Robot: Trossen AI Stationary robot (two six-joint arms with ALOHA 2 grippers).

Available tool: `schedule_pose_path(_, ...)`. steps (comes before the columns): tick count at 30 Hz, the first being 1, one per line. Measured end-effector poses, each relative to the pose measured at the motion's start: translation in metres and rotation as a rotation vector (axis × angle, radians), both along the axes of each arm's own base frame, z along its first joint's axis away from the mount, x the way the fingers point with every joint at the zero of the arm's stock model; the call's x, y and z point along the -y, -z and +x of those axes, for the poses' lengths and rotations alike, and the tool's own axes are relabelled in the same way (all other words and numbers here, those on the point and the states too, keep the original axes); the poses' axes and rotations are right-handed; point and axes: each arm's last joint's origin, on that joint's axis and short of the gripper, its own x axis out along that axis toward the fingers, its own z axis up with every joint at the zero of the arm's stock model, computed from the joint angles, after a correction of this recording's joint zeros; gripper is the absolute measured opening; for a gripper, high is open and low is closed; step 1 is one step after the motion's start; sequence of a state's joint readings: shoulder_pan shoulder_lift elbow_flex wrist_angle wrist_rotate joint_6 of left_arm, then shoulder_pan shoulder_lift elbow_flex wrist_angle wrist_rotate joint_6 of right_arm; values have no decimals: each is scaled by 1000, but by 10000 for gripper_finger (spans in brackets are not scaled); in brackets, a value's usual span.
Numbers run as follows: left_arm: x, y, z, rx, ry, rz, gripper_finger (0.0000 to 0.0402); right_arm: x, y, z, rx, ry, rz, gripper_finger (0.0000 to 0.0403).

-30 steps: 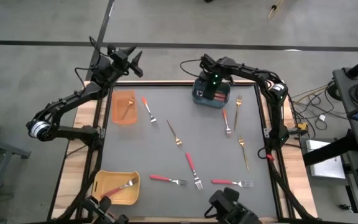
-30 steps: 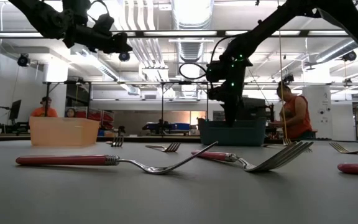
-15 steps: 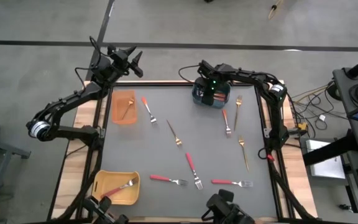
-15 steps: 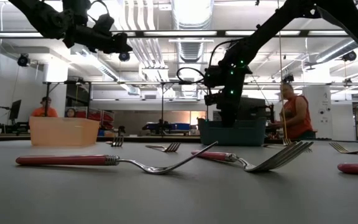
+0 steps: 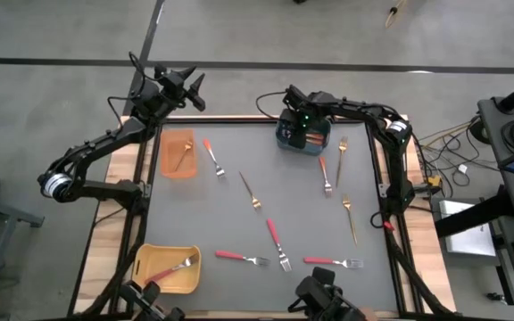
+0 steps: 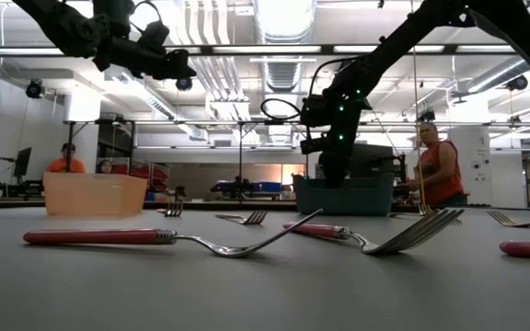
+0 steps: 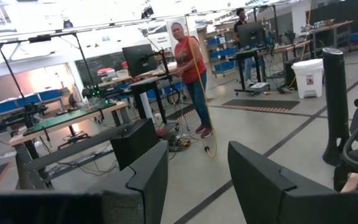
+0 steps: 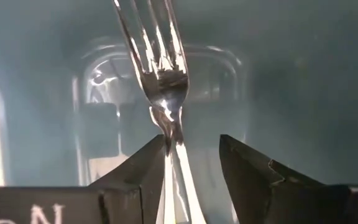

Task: Sort silverware by color (type)
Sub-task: Put the orange fork into the blue bin

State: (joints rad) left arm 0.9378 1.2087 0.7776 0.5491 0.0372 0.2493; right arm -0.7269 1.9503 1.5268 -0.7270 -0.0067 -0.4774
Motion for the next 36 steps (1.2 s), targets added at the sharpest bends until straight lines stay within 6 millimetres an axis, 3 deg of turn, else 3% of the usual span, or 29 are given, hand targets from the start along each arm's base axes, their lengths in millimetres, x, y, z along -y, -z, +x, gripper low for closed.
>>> schedule_pose_path(12,0,1,0,-5,0,-7,149,2,13,0,-32,-6,11,115)
schedule_pose_path(22,0,1,0,-9,0,-12,149,2,13,-2,-67,-41,-12,16)
schedule_pose_path(36,0,1,0,-9,0,-12,149,1,-2,-5,-142,-63,0,14)
